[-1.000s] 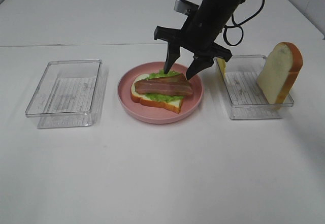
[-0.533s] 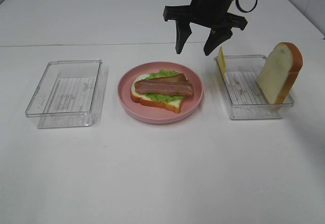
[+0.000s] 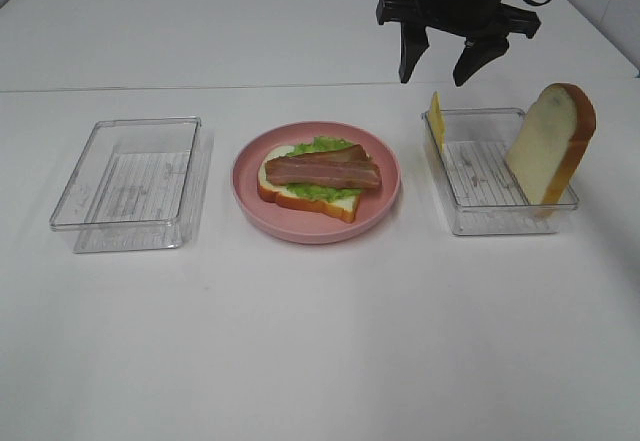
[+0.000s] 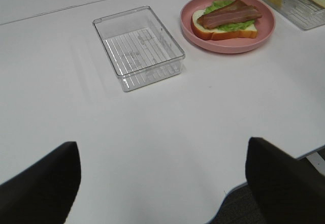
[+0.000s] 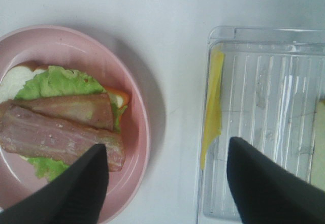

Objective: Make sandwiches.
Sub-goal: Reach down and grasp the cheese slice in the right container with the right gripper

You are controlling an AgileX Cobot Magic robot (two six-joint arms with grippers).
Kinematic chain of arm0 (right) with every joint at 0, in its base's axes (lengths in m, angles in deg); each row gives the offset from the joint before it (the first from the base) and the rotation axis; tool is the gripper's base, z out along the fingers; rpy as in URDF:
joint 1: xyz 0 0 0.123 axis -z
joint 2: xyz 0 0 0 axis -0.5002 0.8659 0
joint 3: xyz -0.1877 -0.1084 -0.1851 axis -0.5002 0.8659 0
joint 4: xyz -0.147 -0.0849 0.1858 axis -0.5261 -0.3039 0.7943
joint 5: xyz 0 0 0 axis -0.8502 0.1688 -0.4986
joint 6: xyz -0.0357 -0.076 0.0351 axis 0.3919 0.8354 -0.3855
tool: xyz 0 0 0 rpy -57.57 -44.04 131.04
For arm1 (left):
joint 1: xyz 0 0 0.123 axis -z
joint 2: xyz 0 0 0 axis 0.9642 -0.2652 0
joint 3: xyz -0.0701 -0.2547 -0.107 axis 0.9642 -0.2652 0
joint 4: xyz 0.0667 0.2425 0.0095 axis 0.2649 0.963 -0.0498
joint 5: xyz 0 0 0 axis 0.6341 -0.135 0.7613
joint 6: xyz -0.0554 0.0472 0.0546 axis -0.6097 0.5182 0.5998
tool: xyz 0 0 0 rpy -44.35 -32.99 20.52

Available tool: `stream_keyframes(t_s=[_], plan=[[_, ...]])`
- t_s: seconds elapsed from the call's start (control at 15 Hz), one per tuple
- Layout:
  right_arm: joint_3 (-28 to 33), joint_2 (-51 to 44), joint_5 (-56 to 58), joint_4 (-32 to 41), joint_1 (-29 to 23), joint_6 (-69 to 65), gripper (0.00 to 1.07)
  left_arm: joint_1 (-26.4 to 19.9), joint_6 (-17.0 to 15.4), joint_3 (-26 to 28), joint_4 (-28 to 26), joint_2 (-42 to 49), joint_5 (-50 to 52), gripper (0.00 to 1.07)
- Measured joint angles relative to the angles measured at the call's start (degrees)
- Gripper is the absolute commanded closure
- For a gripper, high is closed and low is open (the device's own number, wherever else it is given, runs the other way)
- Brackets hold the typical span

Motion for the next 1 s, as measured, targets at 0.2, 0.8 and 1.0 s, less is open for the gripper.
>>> stream_keyframes(t_s=[0.2, 0.8, 1.0], plan=[[-0.1, 2.6, -2.5, 0.9, 2.3, -0.1, 0.45, 0.0, 0.0, 0.0, 0.0, 0.0, 0.0, 0.23], [-0.2, 7.5, -3.4, 2.9, 2.5, -0.8, 0.75, 0.0, 0.0, 0.0, 0.0, 0.0, 0.0, 0.23], [-0.3, 7.5, -1.9, 2.2, 2.5, -0.8, 1.07, 0.0, 0.0, 0.0, 0.0, 0.0, 0.0, 0.23]])
